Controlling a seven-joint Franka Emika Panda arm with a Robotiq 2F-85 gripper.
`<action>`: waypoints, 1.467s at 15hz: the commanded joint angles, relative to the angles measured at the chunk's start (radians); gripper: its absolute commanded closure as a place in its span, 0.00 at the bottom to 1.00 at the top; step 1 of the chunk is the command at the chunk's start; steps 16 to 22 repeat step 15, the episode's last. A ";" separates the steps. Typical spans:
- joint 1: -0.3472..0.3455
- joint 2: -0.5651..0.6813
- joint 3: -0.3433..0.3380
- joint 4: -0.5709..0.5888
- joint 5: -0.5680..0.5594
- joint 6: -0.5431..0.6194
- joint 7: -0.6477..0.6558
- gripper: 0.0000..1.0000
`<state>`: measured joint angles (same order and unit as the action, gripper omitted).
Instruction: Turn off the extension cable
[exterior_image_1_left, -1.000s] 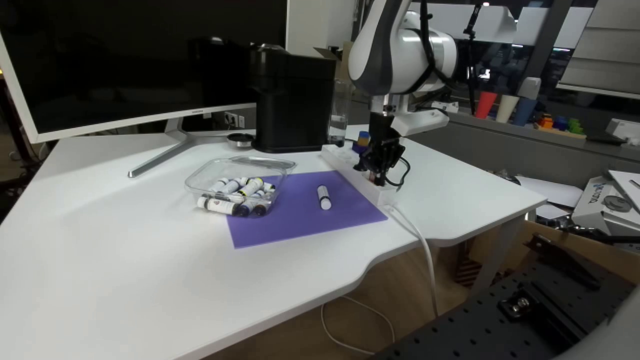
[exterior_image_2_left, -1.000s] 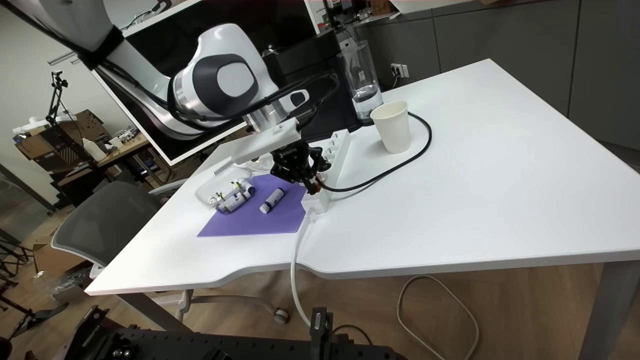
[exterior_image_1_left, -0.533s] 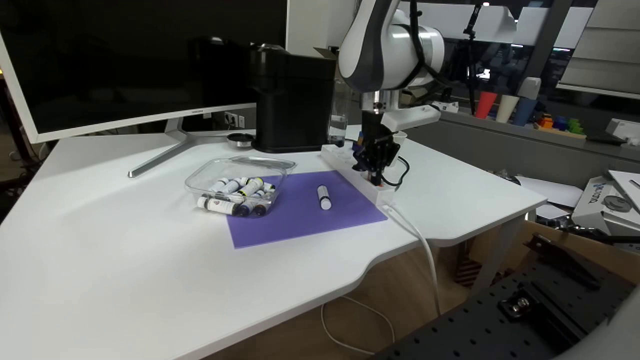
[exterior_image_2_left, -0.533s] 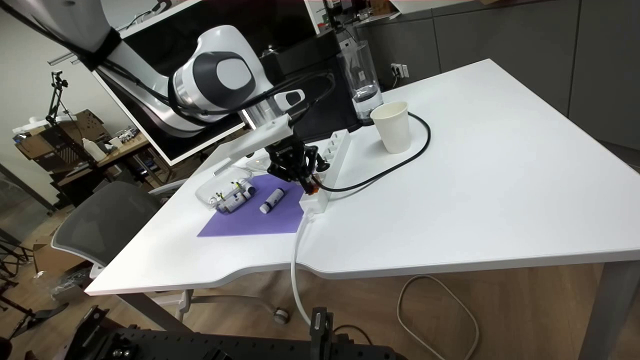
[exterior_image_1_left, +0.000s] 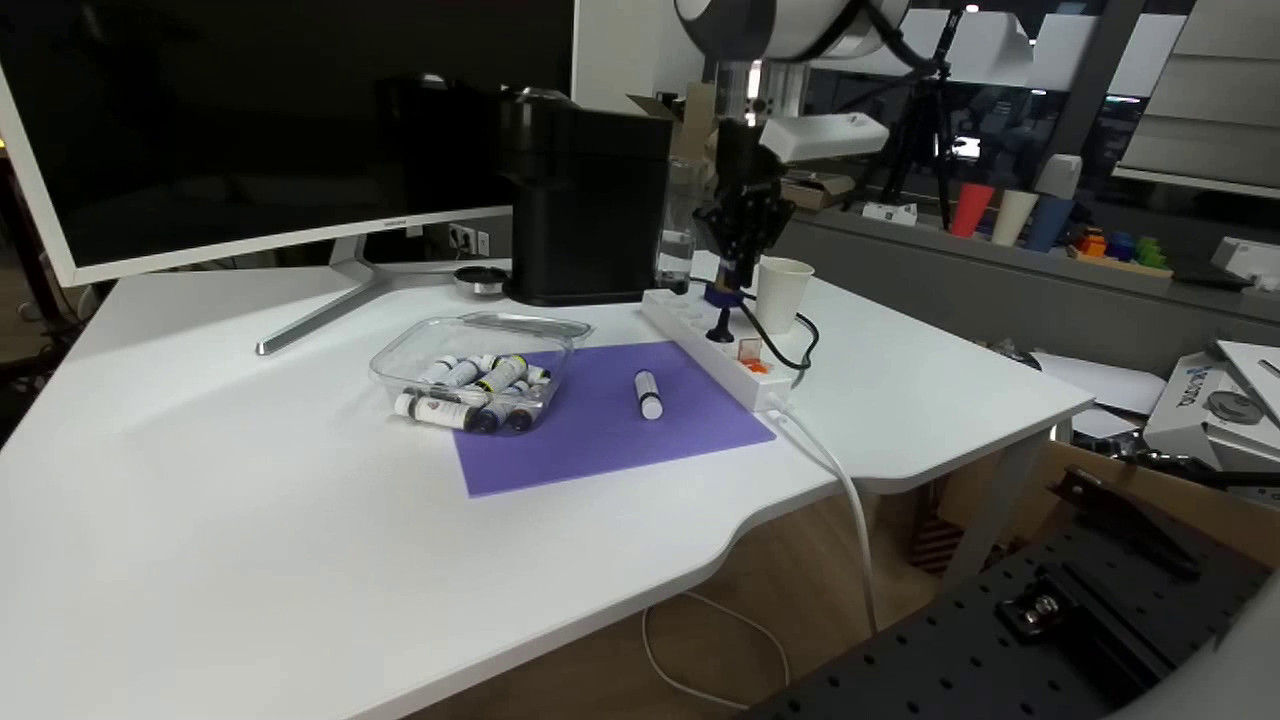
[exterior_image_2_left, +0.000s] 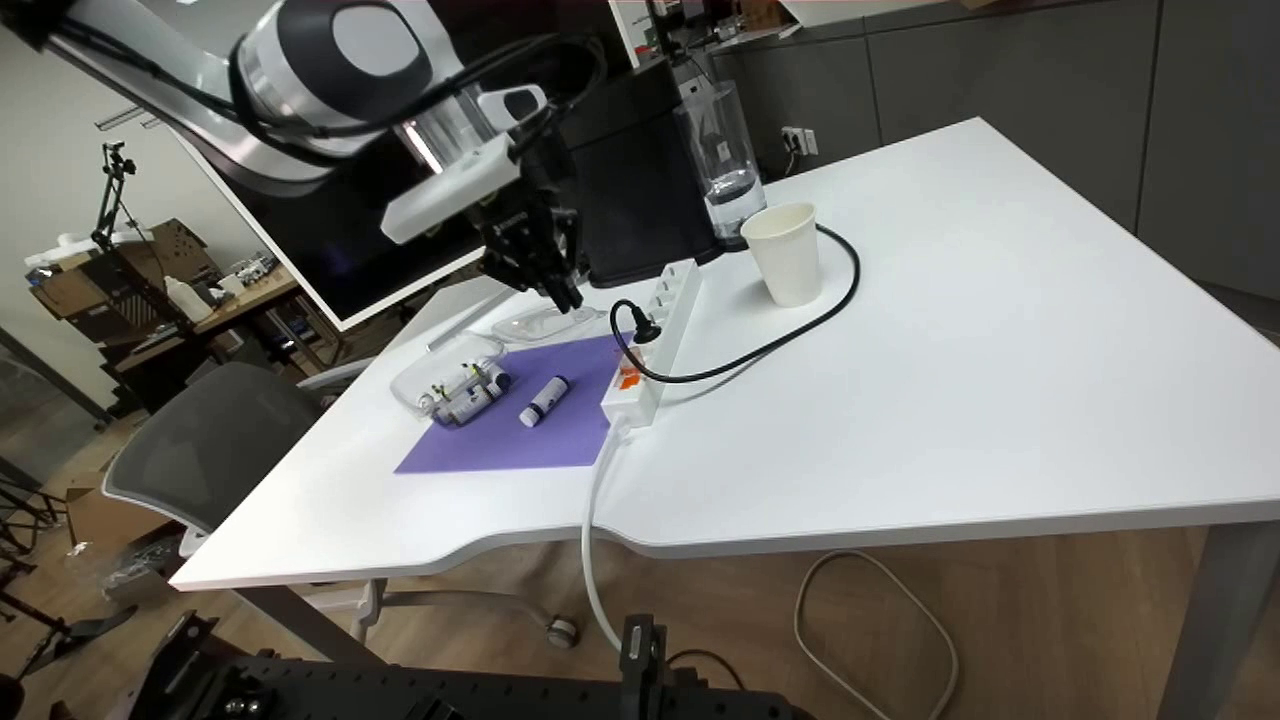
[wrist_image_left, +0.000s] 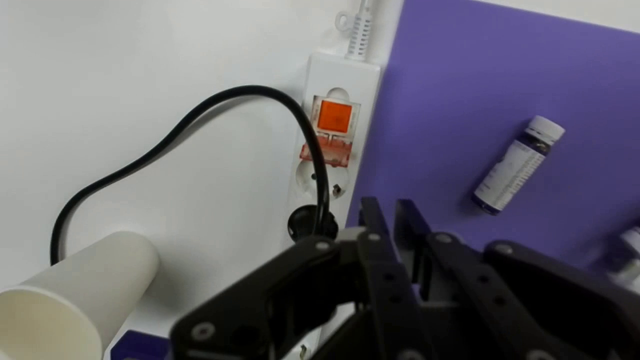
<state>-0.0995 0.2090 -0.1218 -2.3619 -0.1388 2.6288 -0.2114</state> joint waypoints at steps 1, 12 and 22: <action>0.007 -0.185 0.012 -0.070 -0.002 -0.114 0.034 0.54; 0.018 -0.662 0.067 -0.279 -0.013 -0.351 0.085 0.00; 0.019 -0.772 0.070 -0.318 0.004 -0.398 0.085 0.00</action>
